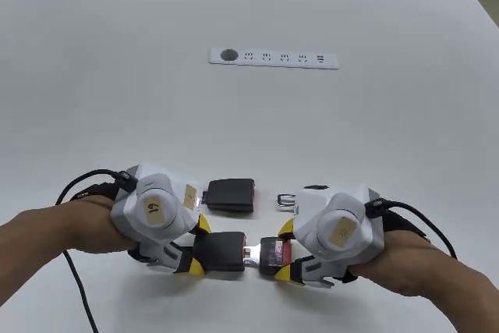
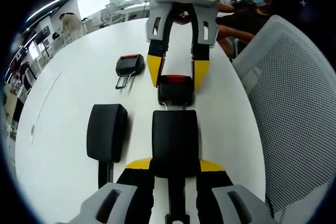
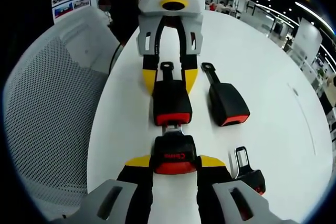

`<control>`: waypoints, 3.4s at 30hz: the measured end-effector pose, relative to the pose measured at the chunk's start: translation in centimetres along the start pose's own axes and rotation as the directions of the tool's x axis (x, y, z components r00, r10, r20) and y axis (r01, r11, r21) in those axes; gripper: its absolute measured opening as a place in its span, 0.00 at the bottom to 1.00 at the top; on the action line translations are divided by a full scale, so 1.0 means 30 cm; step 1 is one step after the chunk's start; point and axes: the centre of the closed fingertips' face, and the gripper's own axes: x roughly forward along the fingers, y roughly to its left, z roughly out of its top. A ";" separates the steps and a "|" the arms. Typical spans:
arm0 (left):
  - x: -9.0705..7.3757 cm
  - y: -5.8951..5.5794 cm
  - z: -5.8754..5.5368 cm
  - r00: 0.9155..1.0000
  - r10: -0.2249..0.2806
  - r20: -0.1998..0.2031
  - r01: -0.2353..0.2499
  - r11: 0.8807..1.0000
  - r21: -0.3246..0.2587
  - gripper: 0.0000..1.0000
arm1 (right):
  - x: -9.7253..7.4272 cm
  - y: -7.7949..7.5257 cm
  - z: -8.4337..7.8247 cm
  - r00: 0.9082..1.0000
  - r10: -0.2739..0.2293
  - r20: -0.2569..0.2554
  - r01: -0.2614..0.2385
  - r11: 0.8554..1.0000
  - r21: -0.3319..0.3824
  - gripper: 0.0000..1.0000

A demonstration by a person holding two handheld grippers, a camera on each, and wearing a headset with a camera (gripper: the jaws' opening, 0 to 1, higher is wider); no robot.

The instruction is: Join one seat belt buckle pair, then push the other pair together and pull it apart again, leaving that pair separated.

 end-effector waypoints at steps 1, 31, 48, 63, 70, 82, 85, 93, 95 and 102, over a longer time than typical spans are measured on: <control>0.000 0.000 0.000 1.000 0.000 -0.001 0.000 1.000 0.001 0.31 | 0.000 0.001 0.001 1.000 0.000 0.000 0.000 1.000 -0.002 0.27; 0.003 0.004 0.001 1.000 -0.005 -0.018 0.005 1.000 0.004 0.30 | 0.017 0.002 0.012 1.000 0.008 -0.017 -0.008 1.000 -0.004 0.26; -0.007 -0.003 0.008 1.000 -0.001 -0.020 0.001 1.000 0.004 0.31 | 0.038 -0.002 0.036 1.000 0.004 0.007 -0.004 1.000 -0.022 0.27; -0.001 0.001 -0.003 0.999 0.005 -0.043 -0.005 1.000 -0.004 0.30 | 0.030 0.003 0.041 0.999 -0.009 0.033 0.009 1.000 0.005 0.26; -0.001 -0.001 -0.002 0.999 0.008 -0.044 -0.008 1.000 -0.003 0.30 | 0.029 0.006 0.043 0.999 -0.017 0.036 0.017 1.000 -0.009 0.26; 0.002 -0.007 0.001 1.000 -0.003 -0.026 0.004 1.000 0.025 0.32 | 0.020 0.018 0.041 0.997 -0.013 0.081 0.016 0.999 -0.030 0.29; 0.002 -0.006 0.001 1.000 -0.001 -0.029 0.002 1.000 0.024 0.32 | 0.019 0.019 0.035 0.997 -0.016 0.071 0.022 0.997 -0.077 0.30; -0.001 -0.005 0.003 0.999 0.021 -0.034 -0.021 1.000 0.018 0.33 | 0.017 0.019 0.029 0.998 -0.021 0.067 0.027 0.997 -0.077 0.31; -0.002 -0.004 0.002 0.999 0.030 -0.034 -0.029 0.999 0.014 0.33 | 0.013 0.023 0.030 0.997 -0.017 0.069 0.022 0.997 -0.077 0.33; -0.024 -0.003 0.021 0.998 0.067 0.002 -0.067 0.998 -0.015 0.37 | -0.019 0.019 0.033 0.997 -0.033 0.076 0.039 0.996 -0.076 0.39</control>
